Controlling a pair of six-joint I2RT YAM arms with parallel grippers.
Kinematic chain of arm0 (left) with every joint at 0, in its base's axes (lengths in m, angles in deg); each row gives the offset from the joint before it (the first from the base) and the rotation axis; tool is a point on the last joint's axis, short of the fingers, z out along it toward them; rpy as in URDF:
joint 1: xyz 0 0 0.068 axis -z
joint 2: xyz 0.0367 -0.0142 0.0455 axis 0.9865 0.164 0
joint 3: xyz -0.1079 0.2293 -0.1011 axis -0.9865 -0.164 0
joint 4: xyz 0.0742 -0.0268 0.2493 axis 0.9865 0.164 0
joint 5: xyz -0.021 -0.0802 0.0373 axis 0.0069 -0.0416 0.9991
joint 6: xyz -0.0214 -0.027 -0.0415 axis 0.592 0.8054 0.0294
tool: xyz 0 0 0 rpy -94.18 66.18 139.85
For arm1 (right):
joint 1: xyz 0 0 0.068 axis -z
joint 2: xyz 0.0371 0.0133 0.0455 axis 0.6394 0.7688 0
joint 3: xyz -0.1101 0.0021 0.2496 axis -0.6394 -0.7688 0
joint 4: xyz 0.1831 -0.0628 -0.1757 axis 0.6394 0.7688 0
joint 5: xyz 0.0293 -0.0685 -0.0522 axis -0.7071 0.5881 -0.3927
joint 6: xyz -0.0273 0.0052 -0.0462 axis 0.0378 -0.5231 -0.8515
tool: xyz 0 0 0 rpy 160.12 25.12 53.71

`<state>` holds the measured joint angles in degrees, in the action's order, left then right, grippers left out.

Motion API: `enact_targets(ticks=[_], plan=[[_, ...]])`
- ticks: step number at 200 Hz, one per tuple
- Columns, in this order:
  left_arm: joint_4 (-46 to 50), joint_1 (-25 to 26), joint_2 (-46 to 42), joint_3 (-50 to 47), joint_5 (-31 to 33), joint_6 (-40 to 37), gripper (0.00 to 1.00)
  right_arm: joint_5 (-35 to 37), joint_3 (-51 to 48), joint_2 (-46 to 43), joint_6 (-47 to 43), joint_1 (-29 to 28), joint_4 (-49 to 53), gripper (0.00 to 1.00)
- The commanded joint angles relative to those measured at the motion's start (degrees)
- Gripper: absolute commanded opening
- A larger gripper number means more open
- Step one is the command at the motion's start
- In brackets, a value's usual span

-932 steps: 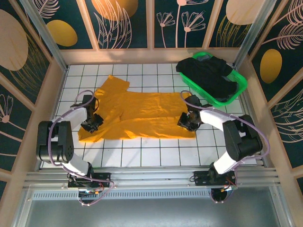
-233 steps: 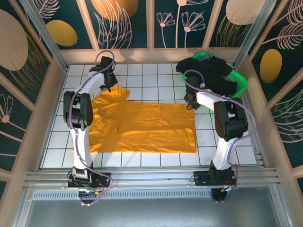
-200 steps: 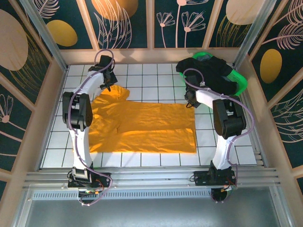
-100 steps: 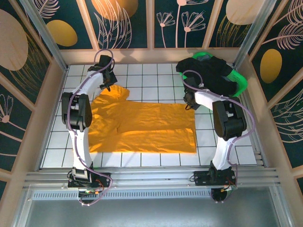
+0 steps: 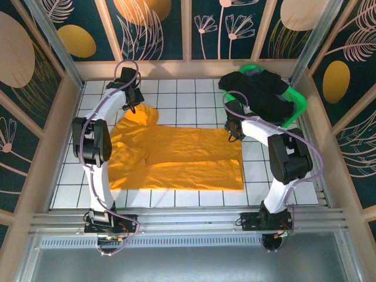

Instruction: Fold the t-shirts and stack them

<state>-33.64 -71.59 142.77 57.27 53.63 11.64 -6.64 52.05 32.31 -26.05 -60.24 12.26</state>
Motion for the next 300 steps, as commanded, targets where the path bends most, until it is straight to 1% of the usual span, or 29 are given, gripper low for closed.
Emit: enact_targets(ticks=[1,39,77,98,128,192,217,244,270,289,300], plan=[[0.0,0.2,-1.9,-0.9,-0.6,0.8,0.0,0.7,2.1,3.6,0.9,0.5,0.4,0.39],[0.1,0.2,-2.4,-0.8,-0.3,0.4,0.0,3.5,5.7,9.0,0.7,0.9,3.0,0.39],[0.3,0.3,-2.8,-0.7,-0.2,0.2,0.0,6.3,7.3,10.8,-2.7,0.9,4.4,0.39],[0.5,0.3,-3.2,-0.9,0.2,0.0,0.0,7.0,7.4,10.0,-3.0,0.8,5.8,0.4],[0.4,0.3,-3.5,-1.4,0.4,-0.1,0.0,8.6,7.7,8.8,-4.8,0.8,6.3,0.44],[0.3,0.3,-3.3,-1.2,0.2,0.2,0.0,8.9,9.4,11.0,-8.7,0.5,5.7,0.45],[0.3,0.2,-3.5,-1.5,0.4,0.1,0.0,7.8,9.3,12.5,-9.1,0.9,5.6,0.43],[0.3,0.3,-3.6,-1.9,0.4,0.2,0.0,5.7,7.9,13.8,-9.1,1.2,4.3,0.37],[0.5,0.3,-3.9,-2.4,0.6,0.2,0.0,4.6,6.9,13.6,-9.9,1.4,3.5,0.23],[0.7,0.3,-4.6,-3.8,1.0,0.5,0.0,4.1,5.0,11.4,-10.3,1.3,2.8,0.1],[1.0,0.3,-5.6,-5.3,1.6,0.9,0.0,3.9,3.7,9.6,-11.1,1.2,2.0,0.04]])
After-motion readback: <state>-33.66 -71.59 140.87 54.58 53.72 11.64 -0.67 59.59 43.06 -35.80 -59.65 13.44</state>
